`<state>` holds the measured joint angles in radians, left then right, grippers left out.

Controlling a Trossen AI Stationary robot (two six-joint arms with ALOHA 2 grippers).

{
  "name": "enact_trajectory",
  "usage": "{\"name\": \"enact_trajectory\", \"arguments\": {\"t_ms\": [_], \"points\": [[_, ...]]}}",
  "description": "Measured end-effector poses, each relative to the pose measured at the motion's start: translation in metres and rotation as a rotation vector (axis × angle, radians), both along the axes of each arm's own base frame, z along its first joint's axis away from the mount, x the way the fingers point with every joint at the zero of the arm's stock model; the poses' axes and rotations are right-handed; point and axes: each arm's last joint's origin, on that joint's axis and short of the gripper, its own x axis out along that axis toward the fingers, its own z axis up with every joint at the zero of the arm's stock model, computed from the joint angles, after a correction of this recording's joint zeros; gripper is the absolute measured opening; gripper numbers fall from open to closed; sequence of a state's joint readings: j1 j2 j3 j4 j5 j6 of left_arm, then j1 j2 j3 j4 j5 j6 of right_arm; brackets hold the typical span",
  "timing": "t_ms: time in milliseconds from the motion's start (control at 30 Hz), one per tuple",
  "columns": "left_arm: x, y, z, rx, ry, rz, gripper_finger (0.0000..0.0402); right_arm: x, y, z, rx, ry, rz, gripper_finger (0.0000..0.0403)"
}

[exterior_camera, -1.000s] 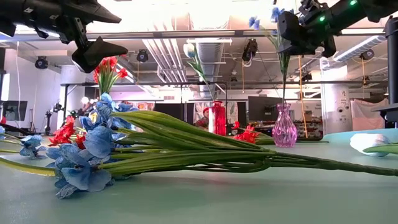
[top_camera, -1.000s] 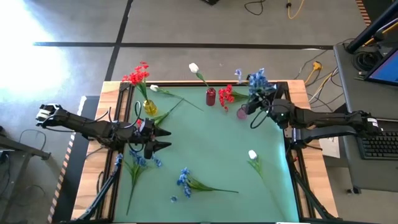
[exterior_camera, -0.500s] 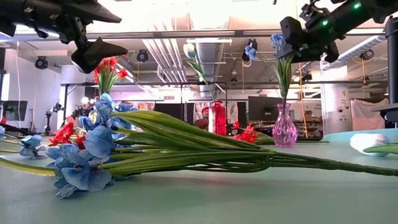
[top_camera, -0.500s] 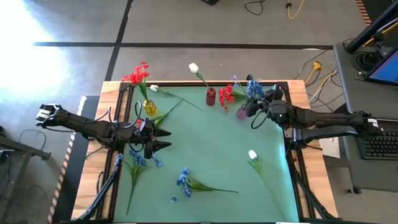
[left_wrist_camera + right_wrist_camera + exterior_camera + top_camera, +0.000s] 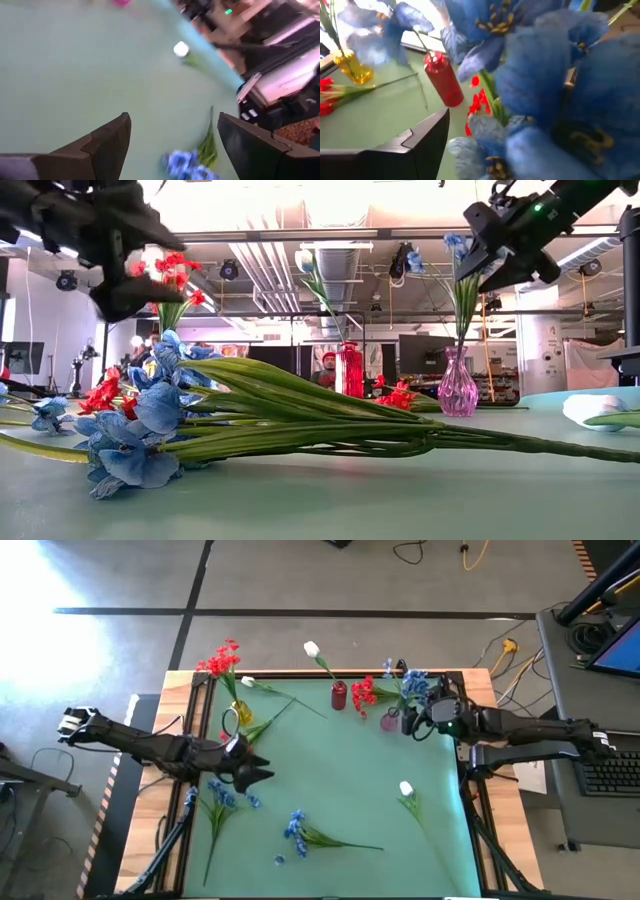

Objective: Sort flowers into vase by color
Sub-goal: Put the right blue flower into the violet vase

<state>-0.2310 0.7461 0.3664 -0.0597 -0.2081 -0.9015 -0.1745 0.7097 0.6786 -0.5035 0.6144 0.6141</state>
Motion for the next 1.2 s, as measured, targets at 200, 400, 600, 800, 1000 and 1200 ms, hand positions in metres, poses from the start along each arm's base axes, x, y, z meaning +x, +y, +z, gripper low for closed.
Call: {"name": "enact_trajectory", "arguments": {"t_ms": [200,400,600,800,1000,1200], "points": [[-0.002,-0.003,-0.011,-0.126,0.17,0.002,0.0277,-0.001,0.002,0.007,0.08,-0.016,0.041,0.0276],[0.003,-0.007,0.012,-0.097,0.35,-0.009,0.0274,-0.007,0.006,0.009,0.225,-0.005,0.061,0.0276],[0.008,-0.014,0.032,-0.047,0.544,-0.014,0.0274,-0.012,0.009,0.005,0.356,0.026,0.066,0.0268],[0.015,-0.03,0.03,-0.107,0.664,-0.022,0.0274,-0.011,0.012,0.003,0.449,0.022,0.124,0.0259],[0.011,-0.049,0.017,-0.162,0.796,-0.003,0.0274,-0.011,0.014,0.003,0.506,0.014,0.158,0.0256],[0.008,-0.063,0.012,-0.207,0.851,0.019,0.0274,-0.011,0.017,0.002,0.579,0.015,0.221,0.0252]]}}
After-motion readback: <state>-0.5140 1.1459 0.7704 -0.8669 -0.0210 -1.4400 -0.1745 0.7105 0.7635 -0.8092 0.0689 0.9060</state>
